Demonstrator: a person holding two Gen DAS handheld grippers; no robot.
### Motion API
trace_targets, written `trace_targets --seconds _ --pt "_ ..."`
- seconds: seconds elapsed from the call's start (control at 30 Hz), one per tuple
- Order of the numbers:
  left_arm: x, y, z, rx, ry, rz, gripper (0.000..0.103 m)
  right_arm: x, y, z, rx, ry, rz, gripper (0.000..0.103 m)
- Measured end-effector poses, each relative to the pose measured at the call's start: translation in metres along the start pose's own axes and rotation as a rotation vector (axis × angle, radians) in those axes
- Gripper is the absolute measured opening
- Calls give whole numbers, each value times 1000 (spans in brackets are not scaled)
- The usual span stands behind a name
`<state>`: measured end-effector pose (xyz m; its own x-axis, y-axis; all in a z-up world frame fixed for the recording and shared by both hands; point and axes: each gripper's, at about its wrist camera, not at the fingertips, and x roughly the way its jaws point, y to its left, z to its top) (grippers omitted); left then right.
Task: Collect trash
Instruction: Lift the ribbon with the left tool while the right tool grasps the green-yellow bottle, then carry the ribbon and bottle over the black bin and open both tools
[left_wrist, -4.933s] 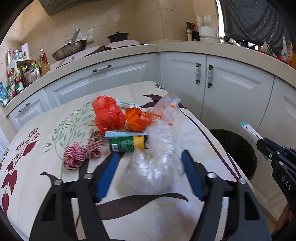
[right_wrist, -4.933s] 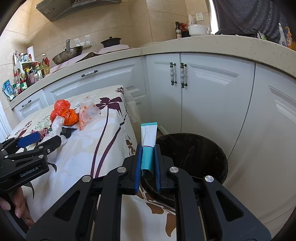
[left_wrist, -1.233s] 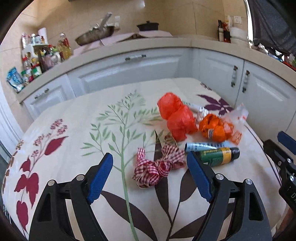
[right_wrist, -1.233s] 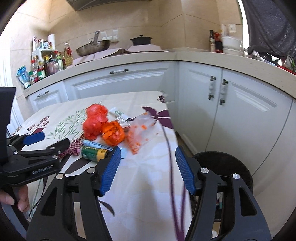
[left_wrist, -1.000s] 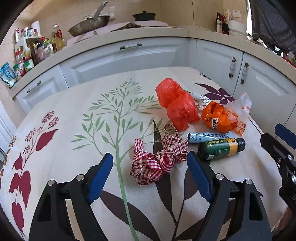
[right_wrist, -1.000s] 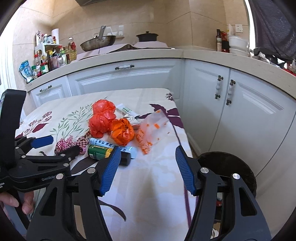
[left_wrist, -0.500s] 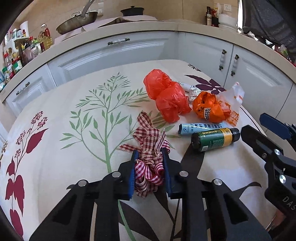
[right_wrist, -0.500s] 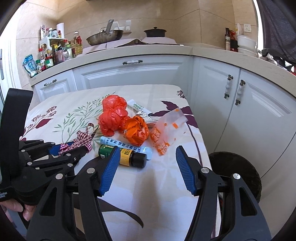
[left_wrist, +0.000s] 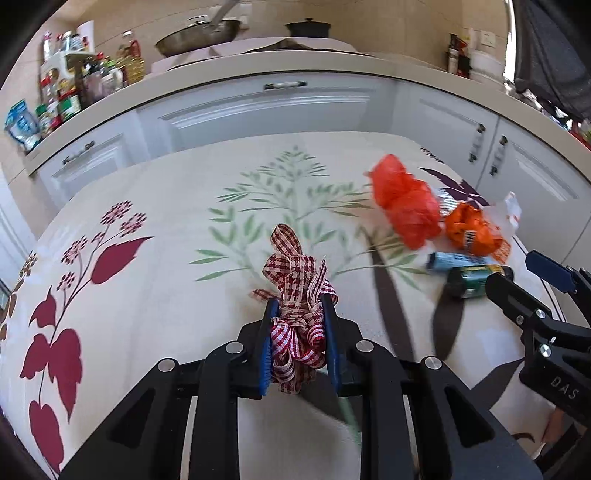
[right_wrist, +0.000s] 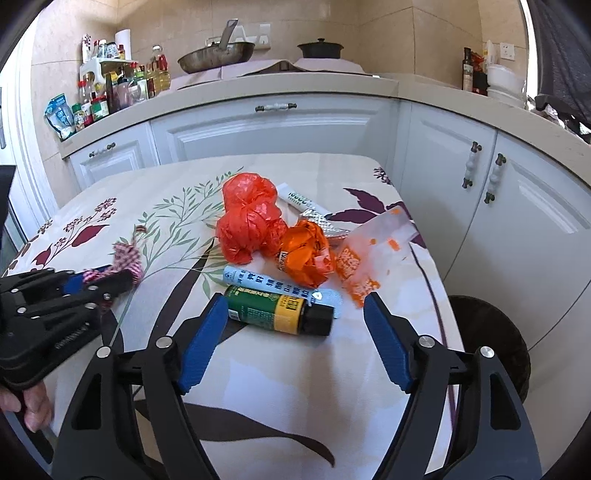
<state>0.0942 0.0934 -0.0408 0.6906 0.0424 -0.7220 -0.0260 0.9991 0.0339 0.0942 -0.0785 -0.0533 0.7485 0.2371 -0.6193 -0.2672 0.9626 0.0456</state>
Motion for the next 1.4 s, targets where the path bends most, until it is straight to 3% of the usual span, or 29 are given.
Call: trace_targets --seconds 0.37,0.47,0.9,1.4 --pt "1 15 -1 -27 -4 -14 24 23 10 3 -14 108 -38 80" --pt "1 15 -2 -28 -1 -22 24 24 10 3 -15 118 -40 72" --pt "-8 1 -4 -2 -13 -37 24 3 4 -4 -26 52 -33 72" --pt "-32 -61 -11 88 -69 -115 24 -35 -44 -16 26 -33 -105 72"
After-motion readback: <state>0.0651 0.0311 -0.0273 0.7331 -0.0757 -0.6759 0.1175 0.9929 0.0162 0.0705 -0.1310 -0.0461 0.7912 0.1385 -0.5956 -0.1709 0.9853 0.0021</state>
